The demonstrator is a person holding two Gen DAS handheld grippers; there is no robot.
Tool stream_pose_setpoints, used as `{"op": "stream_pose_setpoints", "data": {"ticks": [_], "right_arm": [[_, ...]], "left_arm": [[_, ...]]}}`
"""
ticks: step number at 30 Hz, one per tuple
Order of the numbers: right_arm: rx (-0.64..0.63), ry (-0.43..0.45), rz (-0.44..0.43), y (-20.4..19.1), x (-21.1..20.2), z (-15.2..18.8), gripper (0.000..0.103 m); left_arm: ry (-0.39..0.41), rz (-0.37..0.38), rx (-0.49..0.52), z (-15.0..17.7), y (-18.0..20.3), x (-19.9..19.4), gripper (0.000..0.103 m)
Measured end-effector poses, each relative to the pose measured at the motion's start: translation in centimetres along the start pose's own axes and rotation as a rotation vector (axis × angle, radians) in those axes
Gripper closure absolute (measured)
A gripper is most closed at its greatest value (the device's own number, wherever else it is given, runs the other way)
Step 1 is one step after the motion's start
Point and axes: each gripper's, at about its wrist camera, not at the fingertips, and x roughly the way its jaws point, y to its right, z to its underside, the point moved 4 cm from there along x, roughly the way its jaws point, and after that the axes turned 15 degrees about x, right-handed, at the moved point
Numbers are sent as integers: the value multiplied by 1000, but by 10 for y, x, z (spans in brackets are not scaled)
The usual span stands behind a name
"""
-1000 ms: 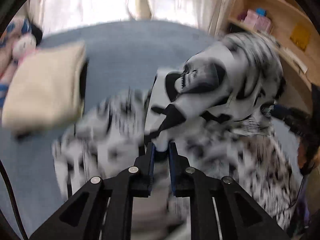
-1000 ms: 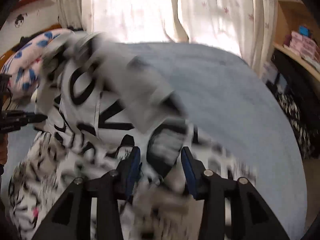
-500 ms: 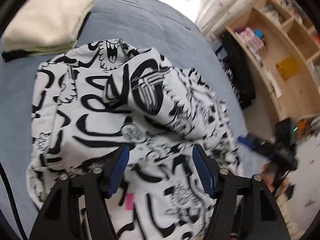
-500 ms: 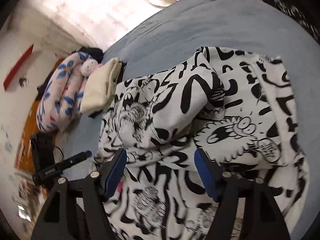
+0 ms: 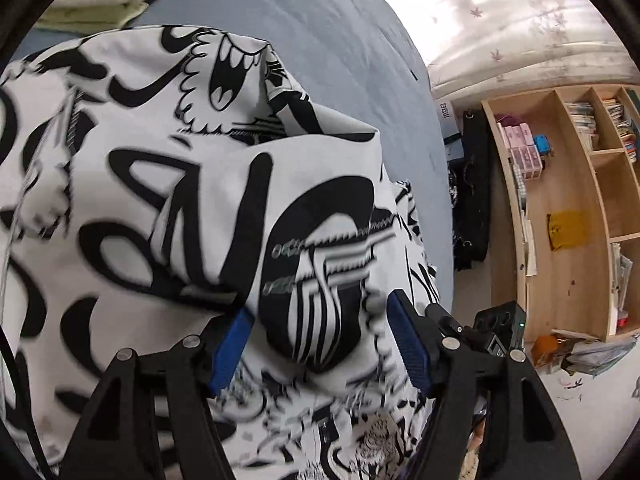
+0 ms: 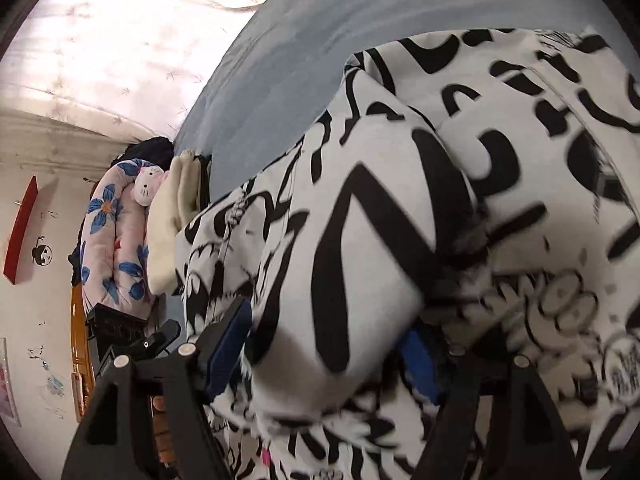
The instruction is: Fold large clothes
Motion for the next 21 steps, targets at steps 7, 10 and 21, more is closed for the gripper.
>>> {"op": "stream_pose_setpoints", "data": {"ticks": [7,10,21], "right_arm": [[-166,93,4,-42,7,-21,89],[-299,222,-110,-79,-26,-21,92],[-320,91,183,3,-4,11,92]], "left_arm": [[32,-181,136,-37,16,24,91],[182,-195,263,-50,44,5,95],[-37,-281,285,44,12,51,96]]}}
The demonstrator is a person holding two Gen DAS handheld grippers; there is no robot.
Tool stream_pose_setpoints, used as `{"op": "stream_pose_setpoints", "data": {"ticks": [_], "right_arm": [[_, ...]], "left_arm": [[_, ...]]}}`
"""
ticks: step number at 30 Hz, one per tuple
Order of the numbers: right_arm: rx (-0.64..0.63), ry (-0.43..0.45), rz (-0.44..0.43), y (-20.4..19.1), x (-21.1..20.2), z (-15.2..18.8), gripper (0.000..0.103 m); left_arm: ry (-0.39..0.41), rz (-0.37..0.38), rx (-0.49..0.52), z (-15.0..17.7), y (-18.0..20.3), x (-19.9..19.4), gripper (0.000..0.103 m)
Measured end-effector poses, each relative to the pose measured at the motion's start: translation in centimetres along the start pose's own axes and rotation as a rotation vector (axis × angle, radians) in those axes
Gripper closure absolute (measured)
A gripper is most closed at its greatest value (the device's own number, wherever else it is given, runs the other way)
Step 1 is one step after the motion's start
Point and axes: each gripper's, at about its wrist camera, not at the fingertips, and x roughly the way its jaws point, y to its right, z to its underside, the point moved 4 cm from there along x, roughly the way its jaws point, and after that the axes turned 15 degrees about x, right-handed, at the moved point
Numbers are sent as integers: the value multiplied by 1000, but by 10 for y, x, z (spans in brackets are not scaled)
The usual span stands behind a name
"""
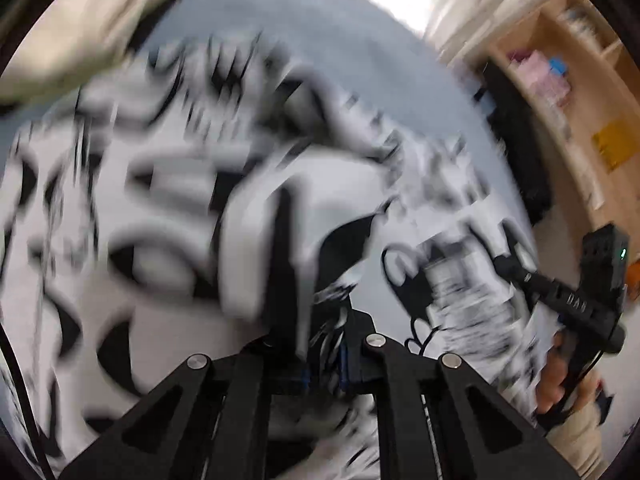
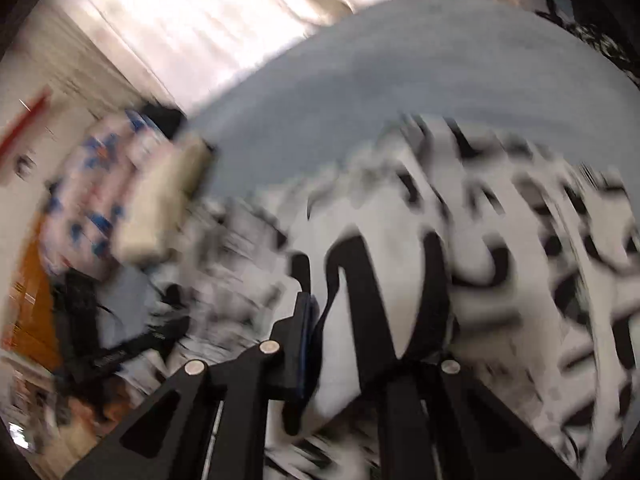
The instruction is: Fold large clothes
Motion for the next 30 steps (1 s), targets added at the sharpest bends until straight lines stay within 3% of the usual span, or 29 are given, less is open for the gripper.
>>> {"op": "stream_pose_setpoints", "data": {"ticks": [3,6,8,11,15,17,19,23,25,28,29,30], "right_arm": [[26,-52,29,23,7,24,92],[31,-45,59,30,0,33,81],[41,-32,75,29,-11,32,80],[-7,57,120,13,-37,30,80],[-118,263,147,-19,-79,32,80],[-169,317,111,-41,-83,33,80],[-204,307,86,-60,-71,33,80],[-238,248,81,-83,-22,28,80],[-230,227,98,-79,-2,25,80],[-197,227,220,-51,22,13,81],[-177,236,263,-35,25,7,85],[-145,239,274,-15,24,0,88]], "left_arm": [[-17,17,-10,22,6,2,95],[-32,15,-12,25,9,-3,94],[-55,-7,7,22,18,-11,92],[-44,-86,103,24,34,-40,88],[60,-144,195,4,66,-73,77],[124,-151,216,-1,75,-88,77],[159,-155,227,-12,80,-91,76],[149,-139,175,-38,82,-52,76],[123,-168,135,-43,70,-31,76],[73,-261,44,-42,34,-3,80],[70,-266,0,-39,17,2,83],[78,-231,-42,-35,4,4,94]]}}
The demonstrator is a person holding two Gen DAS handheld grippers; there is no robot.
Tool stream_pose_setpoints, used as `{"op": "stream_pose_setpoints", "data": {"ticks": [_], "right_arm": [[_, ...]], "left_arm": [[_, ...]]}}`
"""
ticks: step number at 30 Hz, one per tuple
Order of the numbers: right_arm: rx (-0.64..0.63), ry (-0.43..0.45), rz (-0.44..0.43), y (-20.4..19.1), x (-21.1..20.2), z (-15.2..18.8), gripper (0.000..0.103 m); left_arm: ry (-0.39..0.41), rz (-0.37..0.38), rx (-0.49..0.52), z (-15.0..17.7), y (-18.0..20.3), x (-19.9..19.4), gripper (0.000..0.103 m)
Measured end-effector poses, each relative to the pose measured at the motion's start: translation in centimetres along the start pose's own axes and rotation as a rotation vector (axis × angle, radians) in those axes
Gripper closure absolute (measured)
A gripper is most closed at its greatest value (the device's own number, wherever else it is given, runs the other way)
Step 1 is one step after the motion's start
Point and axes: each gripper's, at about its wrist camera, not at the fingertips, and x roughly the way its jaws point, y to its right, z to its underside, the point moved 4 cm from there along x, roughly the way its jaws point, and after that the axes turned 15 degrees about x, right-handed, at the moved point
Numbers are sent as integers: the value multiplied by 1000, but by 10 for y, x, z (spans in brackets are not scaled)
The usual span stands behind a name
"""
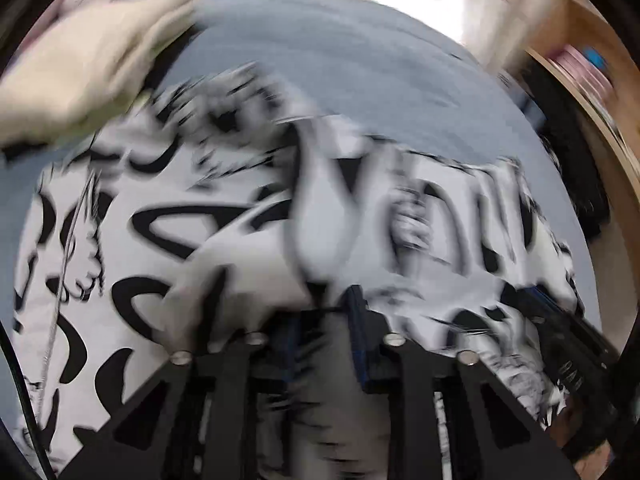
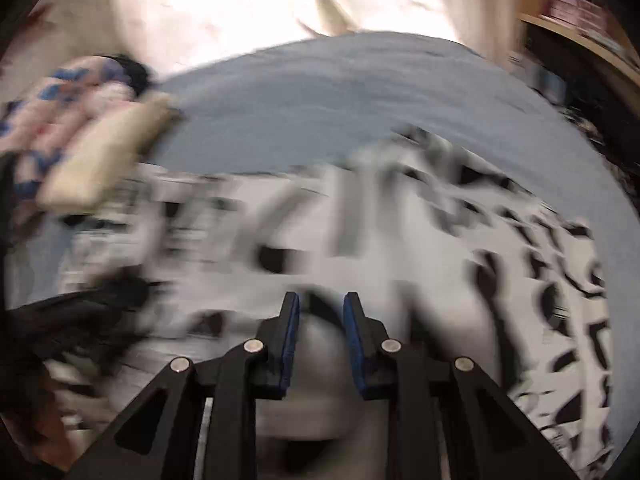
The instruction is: Fold large clothes
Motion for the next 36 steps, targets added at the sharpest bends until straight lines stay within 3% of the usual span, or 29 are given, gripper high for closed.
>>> {"op": "stream_pose_setpoints", "data": {"ticks": [2,3,6,11,17,19,20,32,36], "right_arm": [[54,-17,25,31,6,-2,90],[80,-26,-4,44,6,-2,95],[78,-30,-23,50,0,0,95],[85,-35,-5,44,-11,-1,90],[132,-42,-65,39,-37,1,90],[130,-30,-72,35,-48,1,90],[126,-25,-77,33,-55,2,90],[66,69,-140,7,-152,11,90],[43,98,-153,0,-182,22,83]], "left_arm": [[15,87,-60,5,-19,4,96],[26,131,-85,8,-26,3,96],[33,142,-80,12,-28,-1,96],[20,91,-43,15,-22,-14,95],[19,15,49,23,-6,-49,67],[34,-26,70,25,-1,-61,52],[50,-46,84,26,2,-71,50],[97,-136,150,50,23,-163,48],[109,-152,155,62,30,-189,48]]}}
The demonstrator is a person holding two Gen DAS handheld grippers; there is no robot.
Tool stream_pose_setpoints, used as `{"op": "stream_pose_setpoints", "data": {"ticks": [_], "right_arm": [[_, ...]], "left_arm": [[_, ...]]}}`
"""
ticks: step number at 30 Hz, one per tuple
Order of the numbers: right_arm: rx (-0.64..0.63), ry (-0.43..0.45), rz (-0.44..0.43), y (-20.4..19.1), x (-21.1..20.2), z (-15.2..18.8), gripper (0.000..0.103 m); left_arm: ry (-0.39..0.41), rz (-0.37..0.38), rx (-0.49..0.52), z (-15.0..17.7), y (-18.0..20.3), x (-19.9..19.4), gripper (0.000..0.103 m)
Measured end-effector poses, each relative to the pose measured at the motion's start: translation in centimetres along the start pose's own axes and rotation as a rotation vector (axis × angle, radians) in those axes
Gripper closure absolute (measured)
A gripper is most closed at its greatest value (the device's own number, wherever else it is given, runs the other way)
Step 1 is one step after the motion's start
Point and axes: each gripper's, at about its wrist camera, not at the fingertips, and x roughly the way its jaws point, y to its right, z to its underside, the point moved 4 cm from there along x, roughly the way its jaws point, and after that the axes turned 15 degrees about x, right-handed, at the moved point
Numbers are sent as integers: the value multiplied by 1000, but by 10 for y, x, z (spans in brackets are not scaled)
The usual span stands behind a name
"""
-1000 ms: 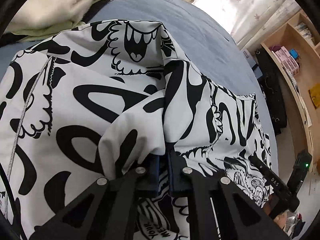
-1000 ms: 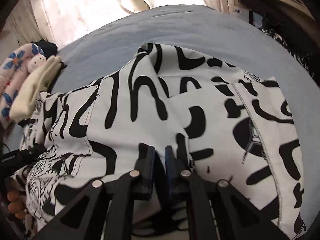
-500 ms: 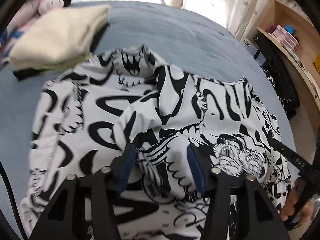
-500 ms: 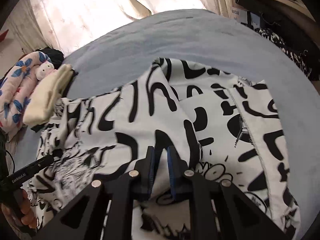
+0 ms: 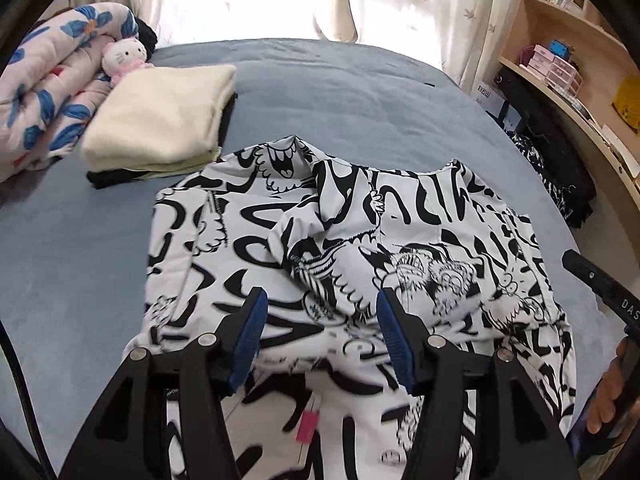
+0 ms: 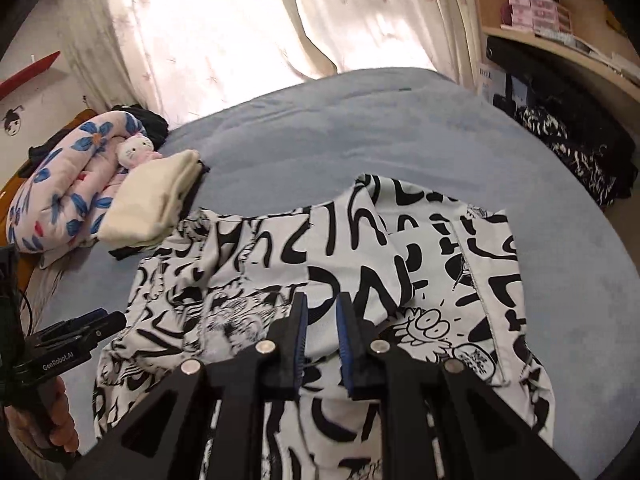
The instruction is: Fold large clothes
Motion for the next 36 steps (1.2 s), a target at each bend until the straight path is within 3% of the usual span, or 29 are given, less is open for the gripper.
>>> {"op": "stream_pose_setpoints", "data": {"ticks": [15,18,24,36], "right_arm": [[-68,95,-46,-16,-86,32,80],[-73,105,-47,-15,-96,37,79],[-77,145,-45,-10,-115,51,63],[-89,150,-36,8,-134,97,62]], "left_arm": [[65,-49,-11,39,4,-92,45],[82,-64,-6,46,7,-106,45],[108,-79,-26,66,7,-127,42],[149,-191,-20,122,8,-158,39]]}}
